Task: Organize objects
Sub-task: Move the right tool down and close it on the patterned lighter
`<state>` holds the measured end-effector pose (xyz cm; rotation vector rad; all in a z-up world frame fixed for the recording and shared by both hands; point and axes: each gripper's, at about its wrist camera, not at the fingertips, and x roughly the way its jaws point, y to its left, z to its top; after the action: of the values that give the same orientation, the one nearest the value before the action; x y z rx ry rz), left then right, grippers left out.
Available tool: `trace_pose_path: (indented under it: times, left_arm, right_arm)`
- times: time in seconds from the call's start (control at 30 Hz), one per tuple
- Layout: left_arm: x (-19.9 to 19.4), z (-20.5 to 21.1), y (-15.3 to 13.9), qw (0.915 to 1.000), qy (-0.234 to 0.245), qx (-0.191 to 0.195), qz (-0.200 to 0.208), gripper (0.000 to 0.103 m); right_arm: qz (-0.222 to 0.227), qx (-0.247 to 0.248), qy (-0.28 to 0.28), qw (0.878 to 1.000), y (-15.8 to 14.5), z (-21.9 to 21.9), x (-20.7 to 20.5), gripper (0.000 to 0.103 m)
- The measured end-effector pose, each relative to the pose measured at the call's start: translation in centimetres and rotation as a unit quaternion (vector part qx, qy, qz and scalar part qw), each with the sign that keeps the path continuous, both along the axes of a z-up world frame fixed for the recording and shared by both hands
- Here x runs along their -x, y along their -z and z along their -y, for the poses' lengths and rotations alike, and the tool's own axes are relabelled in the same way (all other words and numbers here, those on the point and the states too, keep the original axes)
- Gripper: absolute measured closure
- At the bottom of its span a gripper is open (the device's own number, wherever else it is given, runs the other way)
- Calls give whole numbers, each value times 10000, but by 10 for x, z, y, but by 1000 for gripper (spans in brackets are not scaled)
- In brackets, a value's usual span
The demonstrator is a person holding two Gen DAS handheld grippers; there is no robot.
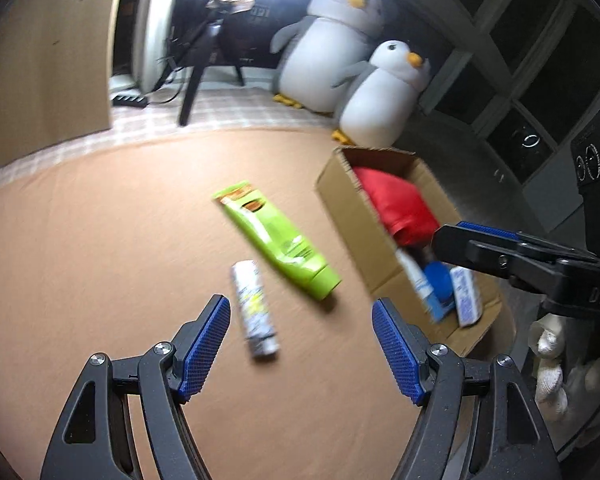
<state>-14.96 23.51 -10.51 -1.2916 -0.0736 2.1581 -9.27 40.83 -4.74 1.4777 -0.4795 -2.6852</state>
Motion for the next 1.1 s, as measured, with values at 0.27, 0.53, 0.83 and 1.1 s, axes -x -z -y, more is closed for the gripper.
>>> trace_pose_path:
  times: [0.27,0.53,0.83,1.1]
  left_arm:
    - [-6,31,21,9997,-61,-16,247,27]
    - [-5,36,40,9989,2,-131,455,29]
    - [1,29,55,9972,91,-277,689,38]
    - [10,16,67,9958,118,-304,860,44]
  right_arm:
    - [129,140,-185,9996,18,49,13,32]
    - [614,219,-297,9974,43,73,30,32]
    - [1215,521,-205,9910,76,74,52,33]
    - [1533,351,-232,9873,98,80,70,47]
